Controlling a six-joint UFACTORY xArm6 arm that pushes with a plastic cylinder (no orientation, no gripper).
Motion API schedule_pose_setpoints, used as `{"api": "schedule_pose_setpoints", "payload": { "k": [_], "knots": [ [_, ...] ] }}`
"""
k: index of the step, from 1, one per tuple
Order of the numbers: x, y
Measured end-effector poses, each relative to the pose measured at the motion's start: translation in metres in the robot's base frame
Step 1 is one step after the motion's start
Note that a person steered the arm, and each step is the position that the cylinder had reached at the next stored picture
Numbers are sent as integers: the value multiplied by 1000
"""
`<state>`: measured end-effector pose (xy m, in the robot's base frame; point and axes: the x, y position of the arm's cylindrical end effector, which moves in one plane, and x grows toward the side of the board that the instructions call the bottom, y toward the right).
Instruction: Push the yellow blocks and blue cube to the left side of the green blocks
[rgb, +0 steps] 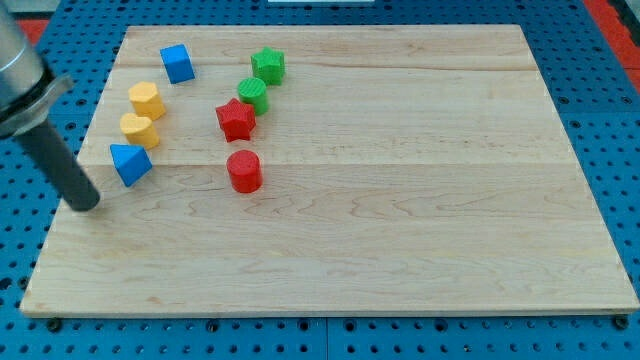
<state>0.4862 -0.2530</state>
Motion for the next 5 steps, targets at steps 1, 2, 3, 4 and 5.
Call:
{"api": "schedule_pose_setpoints", "payload": {
  "k": [1,2,3,4,5],
  "knots": [
    [-14,19],
    [-19,60],
    [-14,55],
    [-15,3],
    [-54,-2]
  ]
}}
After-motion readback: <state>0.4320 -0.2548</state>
